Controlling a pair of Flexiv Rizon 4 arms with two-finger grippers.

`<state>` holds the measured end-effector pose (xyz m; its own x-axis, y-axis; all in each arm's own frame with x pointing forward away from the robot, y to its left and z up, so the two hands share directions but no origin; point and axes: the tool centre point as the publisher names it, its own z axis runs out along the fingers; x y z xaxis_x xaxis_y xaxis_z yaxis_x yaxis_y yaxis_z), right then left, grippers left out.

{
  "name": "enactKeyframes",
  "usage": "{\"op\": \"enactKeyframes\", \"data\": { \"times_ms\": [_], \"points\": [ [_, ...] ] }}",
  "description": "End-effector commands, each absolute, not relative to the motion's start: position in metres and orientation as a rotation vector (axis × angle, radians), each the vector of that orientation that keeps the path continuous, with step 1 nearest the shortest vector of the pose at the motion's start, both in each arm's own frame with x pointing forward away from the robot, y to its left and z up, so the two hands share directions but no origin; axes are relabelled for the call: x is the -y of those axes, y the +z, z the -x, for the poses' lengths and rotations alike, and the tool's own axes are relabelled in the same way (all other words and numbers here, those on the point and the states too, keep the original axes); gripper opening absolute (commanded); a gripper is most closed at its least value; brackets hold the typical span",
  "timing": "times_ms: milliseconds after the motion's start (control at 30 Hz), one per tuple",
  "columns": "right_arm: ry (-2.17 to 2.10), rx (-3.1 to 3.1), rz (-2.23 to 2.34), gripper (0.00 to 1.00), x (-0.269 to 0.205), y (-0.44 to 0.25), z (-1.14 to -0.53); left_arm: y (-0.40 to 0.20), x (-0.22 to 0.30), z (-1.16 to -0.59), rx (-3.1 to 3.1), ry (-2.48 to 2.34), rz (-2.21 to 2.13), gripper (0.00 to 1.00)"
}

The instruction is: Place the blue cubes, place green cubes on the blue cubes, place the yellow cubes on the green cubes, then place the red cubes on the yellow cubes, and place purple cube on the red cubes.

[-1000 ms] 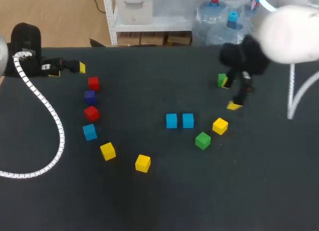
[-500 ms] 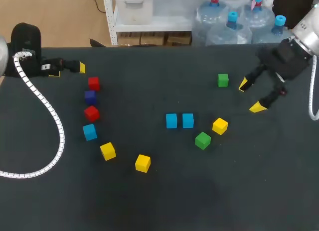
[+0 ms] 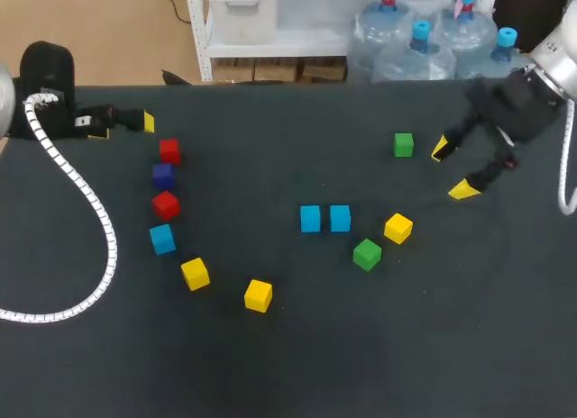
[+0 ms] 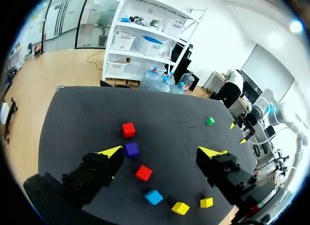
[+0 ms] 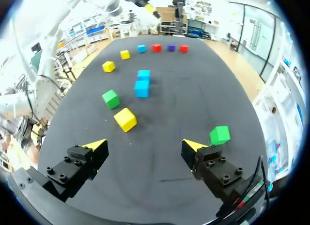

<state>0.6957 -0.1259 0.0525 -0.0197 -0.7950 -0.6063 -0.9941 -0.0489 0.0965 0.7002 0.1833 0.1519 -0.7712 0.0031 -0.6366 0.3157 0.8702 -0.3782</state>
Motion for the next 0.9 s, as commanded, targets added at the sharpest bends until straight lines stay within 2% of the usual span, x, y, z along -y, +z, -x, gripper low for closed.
{"op": "enactKeyframes", "data": {
  "times_ms": [33,700,900],
  "points": [
    [0.679,-1.914,1.874,1.0,0.108,0.056,-0.708,0.151,-0.185,-0.7,-2.378,-0.633,-0.232,1.0],
    [0.722,-1.938,1.845,1.0,0.106,0.064,-0.709,0.151,-0.187,-0.697,-2.402,-0.623,-0.227,1.0],
    [0.722,-1.938,1.845,1.0,0.106,0.064,-0.709,0.154,-0.186,-0.684,-2.529,-0.358,-0.242,1.0]
  ]
}}
